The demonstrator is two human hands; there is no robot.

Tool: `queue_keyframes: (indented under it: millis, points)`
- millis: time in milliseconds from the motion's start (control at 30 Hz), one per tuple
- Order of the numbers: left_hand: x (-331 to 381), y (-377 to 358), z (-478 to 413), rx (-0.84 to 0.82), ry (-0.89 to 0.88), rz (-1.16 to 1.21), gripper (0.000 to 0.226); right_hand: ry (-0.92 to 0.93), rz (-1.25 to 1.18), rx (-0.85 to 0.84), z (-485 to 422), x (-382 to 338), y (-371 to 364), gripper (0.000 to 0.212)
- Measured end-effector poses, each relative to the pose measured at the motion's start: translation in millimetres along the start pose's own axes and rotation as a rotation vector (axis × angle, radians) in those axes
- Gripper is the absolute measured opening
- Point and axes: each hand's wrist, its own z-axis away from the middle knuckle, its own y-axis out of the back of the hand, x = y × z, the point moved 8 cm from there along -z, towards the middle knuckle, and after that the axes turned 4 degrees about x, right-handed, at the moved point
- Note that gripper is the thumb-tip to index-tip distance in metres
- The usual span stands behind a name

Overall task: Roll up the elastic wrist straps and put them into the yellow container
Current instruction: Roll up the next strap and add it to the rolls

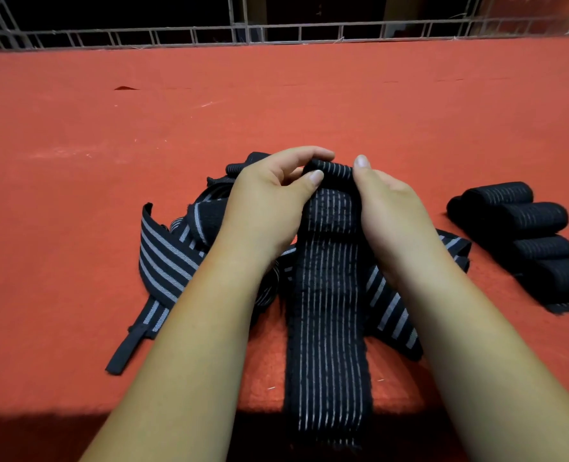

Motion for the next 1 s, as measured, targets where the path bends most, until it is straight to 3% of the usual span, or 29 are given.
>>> queue_keyframes:
  millis: [133,200,333,533,633,833,933,1000]
  points:
    - [-7.0,-3.8,-1.3,-0.048,0.069,0.07,0.025,-0.002,-0.137,0.052,-3.1,-0.5,1.8,0.031]
    - [-10.9,-3.9,-1.8,-0.048,0.125,0.096,0.019,0.026,-0.143,0.087,-4.6,-2.9,3.2,0.038]
    - [-16.9,-3.9,-2.1,-0.045,0.165,0.067,0.03,0.069,-0.127,0.101,-4.3,-4.2,3.5,0.049]
    - [-14.5,-0.1,-2.2,0.052,0.125,0.116,0.014,0.064,-0.024,0.076,-3.8,-2.0,-1.9,0.047]
    - [-13.9,3.4,-4.8,0.094,0.104,0.124,0.023,0.018,0.037,0.022,-1.9,-0.6,-5.9,0.039]
    - [-9.7,-6.3,-1.4,-0.004,0.087,0.159,0.036,-0.02,0.162,0.011,-3.4,1.5,1.4,0.057]
    - [-4.9,-10.2,0.9,-0.028,0.061,0.157,0.037,-0.075,0.104,0.018,-5.5,7.1,1.5,0.066]
    - [-4.0,-11.4,2.4,-0.027,0.063,0.147,0.038,-0.086,0.04,0.042,-7.8,9.0,3.4,0.058]
